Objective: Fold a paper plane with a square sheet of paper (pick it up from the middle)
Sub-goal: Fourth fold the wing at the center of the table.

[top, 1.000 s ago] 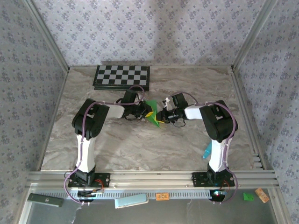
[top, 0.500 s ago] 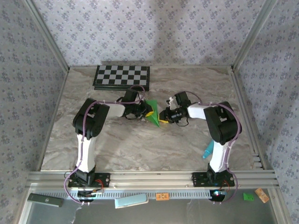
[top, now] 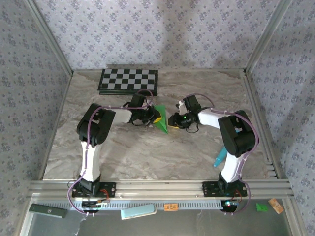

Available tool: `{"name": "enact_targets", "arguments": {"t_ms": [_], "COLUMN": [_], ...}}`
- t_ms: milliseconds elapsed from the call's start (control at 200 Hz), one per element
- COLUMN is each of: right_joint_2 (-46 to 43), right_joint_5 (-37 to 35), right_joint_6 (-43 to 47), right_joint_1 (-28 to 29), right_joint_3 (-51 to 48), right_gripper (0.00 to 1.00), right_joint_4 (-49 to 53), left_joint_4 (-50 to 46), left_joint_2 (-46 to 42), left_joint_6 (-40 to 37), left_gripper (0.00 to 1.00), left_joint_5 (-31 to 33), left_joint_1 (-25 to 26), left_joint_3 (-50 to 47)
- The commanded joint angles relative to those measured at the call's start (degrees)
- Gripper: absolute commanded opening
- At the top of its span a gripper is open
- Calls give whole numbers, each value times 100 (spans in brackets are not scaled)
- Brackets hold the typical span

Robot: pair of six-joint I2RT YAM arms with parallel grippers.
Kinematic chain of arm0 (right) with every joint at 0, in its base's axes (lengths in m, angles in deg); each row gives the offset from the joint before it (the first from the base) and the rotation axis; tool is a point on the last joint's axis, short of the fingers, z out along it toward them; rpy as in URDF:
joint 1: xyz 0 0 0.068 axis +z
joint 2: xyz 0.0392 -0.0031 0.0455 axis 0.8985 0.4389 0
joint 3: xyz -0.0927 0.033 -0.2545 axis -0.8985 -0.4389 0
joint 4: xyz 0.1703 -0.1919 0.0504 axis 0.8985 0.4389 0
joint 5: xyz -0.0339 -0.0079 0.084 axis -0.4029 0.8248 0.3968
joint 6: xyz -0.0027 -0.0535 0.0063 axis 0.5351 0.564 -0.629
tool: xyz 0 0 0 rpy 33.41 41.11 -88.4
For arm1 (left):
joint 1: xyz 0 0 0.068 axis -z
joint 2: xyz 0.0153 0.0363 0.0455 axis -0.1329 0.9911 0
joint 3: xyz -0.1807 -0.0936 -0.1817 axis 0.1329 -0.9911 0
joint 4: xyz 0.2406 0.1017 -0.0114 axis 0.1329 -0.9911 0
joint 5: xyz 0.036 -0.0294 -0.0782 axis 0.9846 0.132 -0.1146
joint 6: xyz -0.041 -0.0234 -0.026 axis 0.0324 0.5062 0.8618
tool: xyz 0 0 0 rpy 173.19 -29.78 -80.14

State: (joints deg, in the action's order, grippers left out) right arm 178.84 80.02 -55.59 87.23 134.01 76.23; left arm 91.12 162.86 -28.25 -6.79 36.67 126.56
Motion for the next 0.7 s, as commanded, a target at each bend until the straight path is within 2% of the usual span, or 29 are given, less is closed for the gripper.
{"name": "enact_targets", "arguments": {"t_ms": [0, 695], "right_joint_2": [82, 322], "right_joint_5": [-155, -73], "right_joint_6": [142, 373], "right_joint_1": [110, 371], "right_joint_3": [205, 393], "right_gripper": [28, 24], "right_joint_4": [255, 532], "left_joint_4": [-272, -290], "left_joint_2": [155, 164], "left_joint_6": [-125, -112], "left_gripper": [14, 14], "left_joint_5": [59, 67], "left_joint_1": [45, 58], "left_joint_3": [61, 46]}}
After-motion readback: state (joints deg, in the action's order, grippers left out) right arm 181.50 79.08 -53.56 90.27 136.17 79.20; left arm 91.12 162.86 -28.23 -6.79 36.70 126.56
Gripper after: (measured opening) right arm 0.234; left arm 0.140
